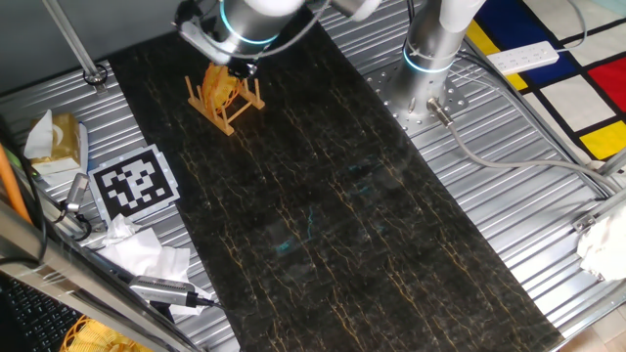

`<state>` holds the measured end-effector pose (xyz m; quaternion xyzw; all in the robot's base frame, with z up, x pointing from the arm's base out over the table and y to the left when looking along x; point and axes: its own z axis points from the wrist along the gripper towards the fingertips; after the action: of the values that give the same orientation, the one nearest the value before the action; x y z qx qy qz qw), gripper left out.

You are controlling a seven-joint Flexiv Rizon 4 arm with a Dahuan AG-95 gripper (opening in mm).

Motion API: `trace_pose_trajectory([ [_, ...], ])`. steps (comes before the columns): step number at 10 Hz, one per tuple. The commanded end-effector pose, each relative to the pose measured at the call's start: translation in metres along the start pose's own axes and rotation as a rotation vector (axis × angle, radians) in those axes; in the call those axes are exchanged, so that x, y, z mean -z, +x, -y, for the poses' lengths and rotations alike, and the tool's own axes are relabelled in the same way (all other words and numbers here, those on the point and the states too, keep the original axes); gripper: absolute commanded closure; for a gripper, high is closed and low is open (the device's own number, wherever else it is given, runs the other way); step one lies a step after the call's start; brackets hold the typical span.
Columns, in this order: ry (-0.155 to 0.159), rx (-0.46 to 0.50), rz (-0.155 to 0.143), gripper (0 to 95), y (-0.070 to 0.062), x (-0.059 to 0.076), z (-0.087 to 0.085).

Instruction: Take the dish off the dish rack

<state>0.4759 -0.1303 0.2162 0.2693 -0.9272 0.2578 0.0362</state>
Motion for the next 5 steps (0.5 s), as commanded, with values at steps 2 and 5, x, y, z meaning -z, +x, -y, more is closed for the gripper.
trace_pose_trajectory([
  [2, 0.242, 0.104, -0.076, 38.0, -0.002, -0.004, -0.002],
  [5, 0.247, 0.122, -0.085, 57.0, -0.004, -0.02, -0.008],
])
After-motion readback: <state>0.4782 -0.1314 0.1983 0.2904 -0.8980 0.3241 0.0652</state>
